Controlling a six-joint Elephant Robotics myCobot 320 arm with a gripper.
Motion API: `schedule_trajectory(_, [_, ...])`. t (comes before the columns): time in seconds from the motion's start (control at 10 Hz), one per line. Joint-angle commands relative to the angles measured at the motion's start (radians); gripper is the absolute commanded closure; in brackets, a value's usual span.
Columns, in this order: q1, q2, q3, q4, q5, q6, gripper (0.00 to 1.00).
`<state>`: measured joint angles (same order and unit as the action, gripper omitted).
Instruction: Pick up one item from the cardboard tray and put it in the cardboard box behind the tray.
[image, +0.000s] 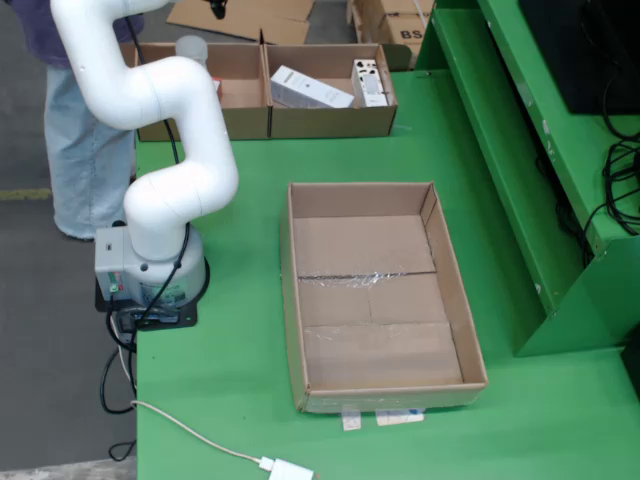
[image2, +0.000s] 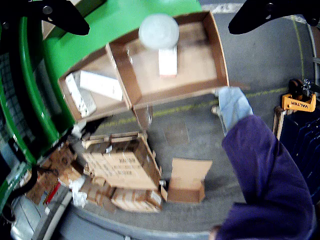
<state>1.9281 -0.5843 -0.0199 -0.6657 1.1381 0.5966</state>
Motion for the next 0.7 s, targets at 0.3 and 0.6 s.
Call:
schedule_trajectory(0.3, [0.024,0.086,0.02,0.146,-0.125,-0.106,0.0])
schedule_trajectory(0.6, [-0.035,0.187,0.02,0.076,-0.173,-0.198,0.0])
